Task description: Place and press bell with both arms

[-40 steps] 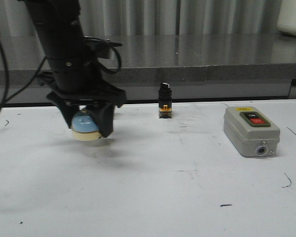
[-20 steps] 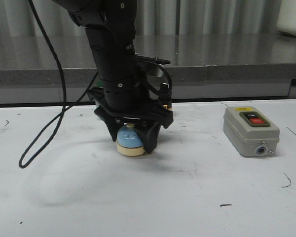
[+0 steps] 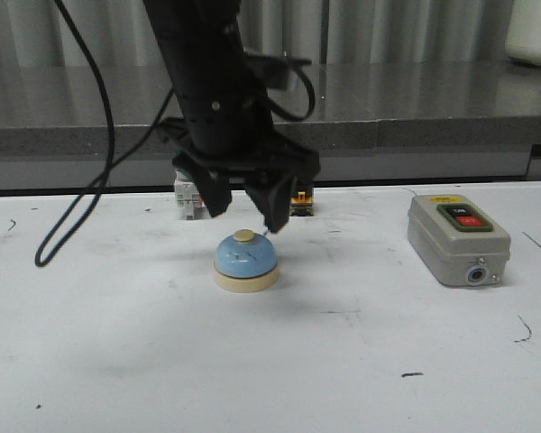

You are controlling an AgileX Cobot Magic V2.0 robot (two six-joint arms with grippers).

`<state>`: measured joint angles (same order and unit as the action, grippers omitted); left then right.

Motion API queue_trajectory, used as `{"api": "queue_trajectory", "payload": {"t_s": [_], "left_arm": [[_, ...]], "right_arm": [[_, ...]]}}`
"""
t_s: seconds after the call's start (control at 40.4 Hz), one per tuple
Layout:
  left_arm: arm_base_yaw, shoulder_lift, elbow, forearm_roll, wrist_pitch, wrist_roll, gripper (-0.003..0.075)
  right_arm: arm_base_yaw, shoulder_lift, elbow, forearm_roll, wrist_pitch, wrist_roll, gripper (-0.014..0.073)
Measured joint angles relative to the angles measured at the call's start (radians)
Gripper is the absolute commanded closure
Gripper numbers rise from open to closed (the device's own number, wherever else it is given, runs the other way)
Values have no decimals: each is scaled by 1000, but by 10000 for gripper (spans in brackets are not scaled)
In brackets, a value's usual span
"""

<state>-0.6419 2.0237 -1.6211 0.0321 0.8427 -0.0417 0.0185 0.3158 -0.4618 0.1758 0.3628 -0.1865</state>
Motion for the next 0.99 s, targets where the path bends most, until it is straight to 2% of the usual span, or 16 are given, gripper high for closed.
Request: {"api": "queue_trajectory", "payload": {"t_s": [0.05, 0.099, 0.297, 0.495, 0.718, 0.99], "left_arm": [[11, -39, 10, 1, 0, 4, 496], [25, -86, 32, 2, 0, 4, 533], [115, -254, 200, 4, -25, 7, 595], [252, -473, 443, -8, -94, 7, 734], [381, -814, 726, -39, -265, 7, 740], [402, -1344, 1037, -43, -448, 7, 740]], "right_arm": [[0, 0, 0, 0, 0, 0, 652], [0, 0, 0, 0, 0, 0, 652], [0, 0, 0, 0, 0, 0, 652], [0, 0, 0, 0, 0, 0, 652], [0, 0, 0, 0, 0, 0, 652], [0, 0, 0, 0, 0, 0, 652]]}}
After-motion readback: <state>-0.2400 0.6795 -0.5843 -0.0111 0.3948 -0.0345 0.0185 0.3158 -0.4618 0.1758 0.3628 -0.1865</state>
